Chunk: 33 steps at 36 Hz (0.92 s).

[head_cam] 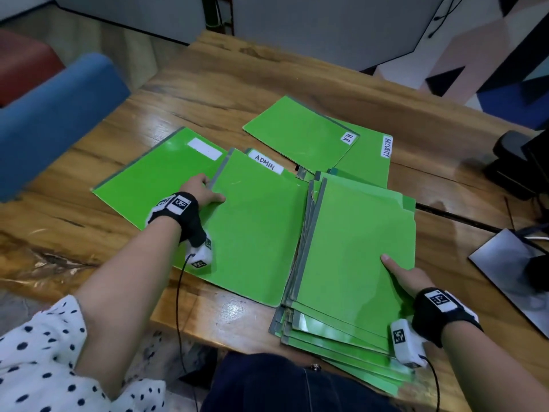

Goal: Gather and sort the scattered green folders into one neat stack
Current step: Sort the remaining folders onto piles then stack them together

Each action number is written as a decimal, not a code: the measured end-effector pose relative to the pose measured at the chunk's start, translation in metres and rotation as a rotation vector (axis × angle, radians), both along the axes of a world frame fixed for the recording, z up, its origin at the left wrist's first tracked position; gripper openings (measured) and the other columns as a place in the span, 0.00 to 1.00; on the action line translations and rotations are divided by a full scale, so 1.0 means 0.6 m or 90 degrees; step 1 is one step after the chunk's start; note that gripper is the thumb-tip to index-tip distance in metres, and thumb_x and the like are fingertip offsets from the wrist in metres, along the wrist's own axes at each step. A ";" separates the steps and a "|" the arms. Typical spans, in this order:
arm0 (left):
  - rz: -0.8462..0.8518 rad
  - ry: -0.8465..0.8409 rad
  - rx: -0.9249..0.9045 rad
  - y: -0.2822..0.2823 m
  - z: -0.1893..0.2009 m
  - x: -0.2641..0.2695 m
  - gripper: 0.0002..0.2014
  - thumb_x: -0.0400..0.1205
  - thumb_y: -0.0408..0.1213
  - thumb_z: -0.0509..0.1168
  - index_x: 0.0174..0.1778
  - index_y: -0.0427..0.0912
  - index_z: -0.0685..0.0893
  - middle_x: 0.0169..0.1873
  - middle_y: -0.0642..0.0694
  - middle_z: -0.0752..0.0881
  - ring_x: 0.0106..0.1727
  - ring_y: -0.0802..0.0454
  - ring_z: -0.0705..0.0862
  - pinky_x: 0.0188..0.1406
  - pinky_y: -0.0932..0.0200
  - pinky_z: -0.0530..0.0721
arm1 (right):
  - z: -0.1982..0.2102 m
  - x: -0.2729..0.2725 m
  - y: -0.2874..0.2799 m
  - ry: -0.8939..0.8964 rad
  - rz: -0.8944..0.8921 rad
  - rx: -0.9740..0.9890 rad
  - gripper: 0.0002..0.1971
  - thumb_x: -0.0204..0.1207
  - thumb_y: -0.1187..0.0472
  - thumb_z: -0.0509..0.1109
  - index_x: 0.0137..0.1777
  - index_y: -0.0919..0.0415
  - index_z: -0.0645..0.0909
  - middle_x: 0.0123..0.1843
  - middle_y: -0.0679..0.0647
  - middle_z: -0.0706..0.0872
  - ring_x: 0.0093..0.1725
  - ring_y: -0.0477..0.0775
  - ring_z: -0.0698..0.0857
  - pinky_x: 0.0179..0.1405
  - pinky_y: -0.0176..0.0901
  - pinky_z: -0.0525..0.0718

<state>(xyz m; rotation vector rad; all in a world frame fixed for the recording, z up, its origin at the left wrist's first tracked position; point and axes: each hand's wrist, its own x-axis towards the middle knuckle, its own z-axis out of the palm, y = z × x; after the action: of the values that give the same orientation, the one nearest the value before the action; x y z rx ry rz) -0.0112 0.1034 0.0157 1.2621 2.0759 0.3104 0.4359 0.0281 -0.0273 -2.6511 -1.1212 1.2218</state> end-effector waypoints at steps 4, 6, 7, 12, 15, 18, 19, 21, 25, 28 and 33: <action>-0.004 0.065 0.170 -0.006 0.062 0.029 0.21 0.74 0.38 0.74 0.59 0.37 0.74 0.53 0.33 0.84 0.51 0.37 0.84 0.46 0.49 0.80 | 0.002 0.000 0.000 0.003 0.003 0.004 0.51 0.69 0.27 0.61 0.77 0.73 0.65 0.77 0.69 0.70 0.70 0.69 0.76 0.69 0.60 0.75; -0.027 0.122 0.238 -0.006 0.109 0.048 0.20 0.76 0.37 0.73 0.59 0.38 0.74 0.52 0.34 0.85 0.53 0.36 0.84 0.48 0.49 0.79 | 0.002 0.001 0.000 0.007 0.002 0.004 0.51 0.69 0.27 0.61 0.77 0.73 0.64 0.77 0.69 0.70 0.71 0.69 0.75 0.69 0.60 0.74; -0.042 0.153 0.267 -0.006 0.134 0.057 0.19 0.77 0.36 0.72 0.60 0.39 0.73 0.52 0.34 0.85 0.53 0.35 0.84 0.48 0.48 0.79 | 0.003 0.000 0.000 0.009 0.001 0.003 0.51 0.70 0.28 0.62 0.77 0.73 0.64 0.77 0.69 0.69 0.71 0.69 0.75 0.70 0.60 0.74; -0.161 0.271 0.409 -0.014 0.250 0.104 0.17 0.80 0.37 0.68 0.62 0.44 0.71 0.54 0.35 0.86 0.52 0.34 0.85 0.50 0.44 0.83 | 0.002 -0.001 0.001 0.011 -0.004 0.007 0.49 0.72 0.30 0.61 0.77 0.74 0.63 0.78 0.70 0.68 0.72 0.69 0.74 0.68 0.59 0.73; -0.186 0.287 0.472 -0.017 0.295 0.127 0.17 0.79 0.38 0.68 0.61 0.47 0.72 0.54 0.37 0.86 0.54 0.34 0.84 0.53 0.45 0.81 | 0.003 -0.001 -0.001 0.016 -0.007 0.013 0.50 0.71 0.30 0.62 0.77 0.74 0.63 0.78 0.70 0.68 0.71 0.69 0.75 0.70 0.59 0.74; -0.149 0.180 0.494 -0.018 0.320 0.135 0.17 0.78 0.40 0.70 0.60 0.45 0.74 0.54 0.43 0.86 0.54 0.41 0.83 0.56 0.49 0.80 | 0.005 -0.002 -0.004 0.025 -0.010 0.014 0.51 0.70 0.29 0.63 0.78 0.72 0.62 0.78 0.69 0.67 0.72 0.69 0.74 0.70 0.59 0.73; -0.140 0.131 0.482 -0.016 0.320 0.136 0.17 0.78 0.39 0.71 0.59 0.43 0.74 0.52 0.45 0.84 0.52 0.44 0.81 0.54 0.52 0.78 | 0.007 -0.002 -0.005 0.029 -0.009 0.012 0.51 0.70 0.29 0.62 0.79 0.72 0.61 0.79 0.69 0.67 0.73 0.69 0.73 0.71 0.59 0.73; -0.120 0.028 0.428 -0.013 0.305 0.140 0.17 0.76 0.38 0.72 0.55 0.41 0.73 0.48 0.46 0.79 0.47 0.47 0.77 0.49 0.53 0.76 | 0.013 -0.002 -0.005 0.042 -0.009 0.007 0.50 0.72 0.29 0.61 0.79 0.71 0.60 0.79 0.69 0.66 0.74 0.69 0.73 0.71 0.58 0.71; -0.074 -0.137 0.236 -0.027 0.208 0.160 0.19 0.75 0.36 0.73 0.57 0.39 0.73 0.48 0.40 0.79 0.48 0.44 0.79 0.47 0.49 0.79 | 0.022 0.003 -0.005 0.082 -0.023 -0.005 0.46 0.77 0.31 0.52 0.80 0.70 0.60 0.81 0.66 0.62 0.78 0.66 0.68 0.75 0.56 0.66; -0.079 -0.111 0.106 -0.056 0.121 0.178 0.23 0.78 0.36 0.70 0.67 0.35 0.70 0.59 0.34 0.80 0.59 0.38 0.80 0.52 0.52 0.77 | 0.022 0.008 -0.007 0.129 -0.051 -0.005 0.45 0.77 0.30 0.49 0.82 0.67 0.59 0.83 0.64 0.60 0.80 0.65 0.65 0.78 0.58 0.62; -0.052 -0.077 -0.033 -0.080 0.039 0.178 0.27 0.82 0.36 0.65 0.73 0.32 0.64 0.69 0.34 0.74 0.69 0.38 0.75 0.63 0.50 0.75 | 0.019 0.006 -0.009 0.130 -0.068 -0.005 0.44 0.78 0.30 0.49 0.82 0.66 0.58 0.83 0.64 0.60 0.79 0.65 0.65 0.77 0.59 0.63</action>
<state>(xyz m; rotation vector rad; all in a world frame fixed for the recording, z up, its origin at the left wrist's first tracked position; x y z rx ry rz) 0.0953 0.0552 0.0393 1.2635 1.9134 0.2871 0.4396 0.0224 -0.0156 -2.4841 -0.9344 1.4382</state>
